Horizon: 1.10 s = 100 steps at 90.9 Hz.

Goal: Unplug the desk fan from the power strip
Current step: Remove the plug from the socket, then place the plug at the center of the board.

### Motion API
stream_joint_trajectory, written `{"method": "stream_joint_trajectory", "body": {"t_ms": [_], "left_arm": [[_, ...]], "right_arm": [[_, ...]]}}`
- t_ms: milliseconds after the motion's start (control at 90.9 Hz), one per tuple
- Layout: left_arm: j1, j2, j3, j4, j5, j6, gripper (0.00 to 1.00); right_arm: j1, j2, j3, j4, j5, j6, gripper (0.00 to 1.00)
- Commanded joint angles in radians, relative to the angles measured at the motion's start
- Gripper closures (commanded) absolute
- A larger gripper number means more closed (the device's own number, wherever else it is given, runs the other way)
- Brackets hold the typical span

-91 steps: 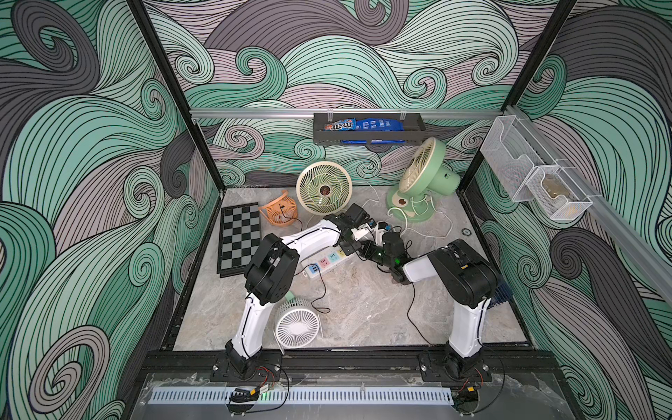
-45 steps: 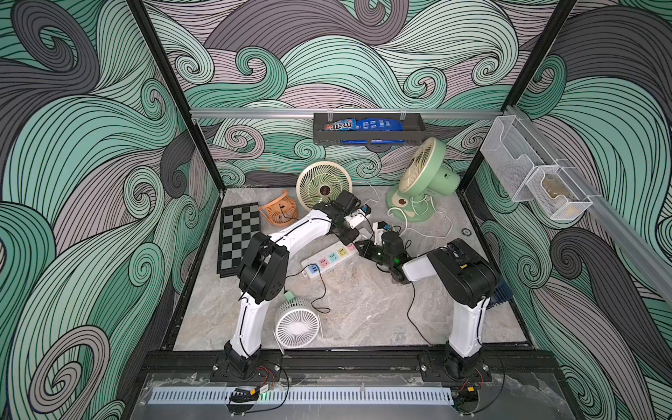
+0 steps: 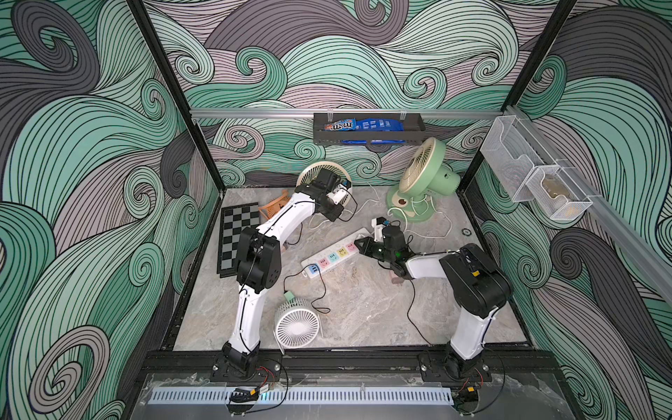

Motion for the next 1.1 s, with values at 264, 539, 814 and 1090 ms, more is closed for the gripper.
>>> {"method": "stream_joint_trajectory", "body": {"t_ms": [264,539,814,1090], "left_arm": [[0.012,0.179,0.145,-0.13,0.074,-0.035,1.0],[0.019,0.207,0.155,-0.145,0.088,-0.045,0.95],[0.024,0.204,0.155,-0.149,0.096,-0.044,0.8],[0.025,0.191,0.156,-0.16,0.099,-0.041,0.67]], "right_arm": [[-0.079,-0.229,-0.035,-0.083,-0.039,-0.045,0.99],[-0.165,-0.21,-0.056,-0.055,-0.137,-0.06,0.99],[-0.191,-0.124,-0.015,-0.058,-0.211,-0.078,0.99],[-0.195,-0.05,0.014,-0.045,-0.251,-0.085,0.99]]}}
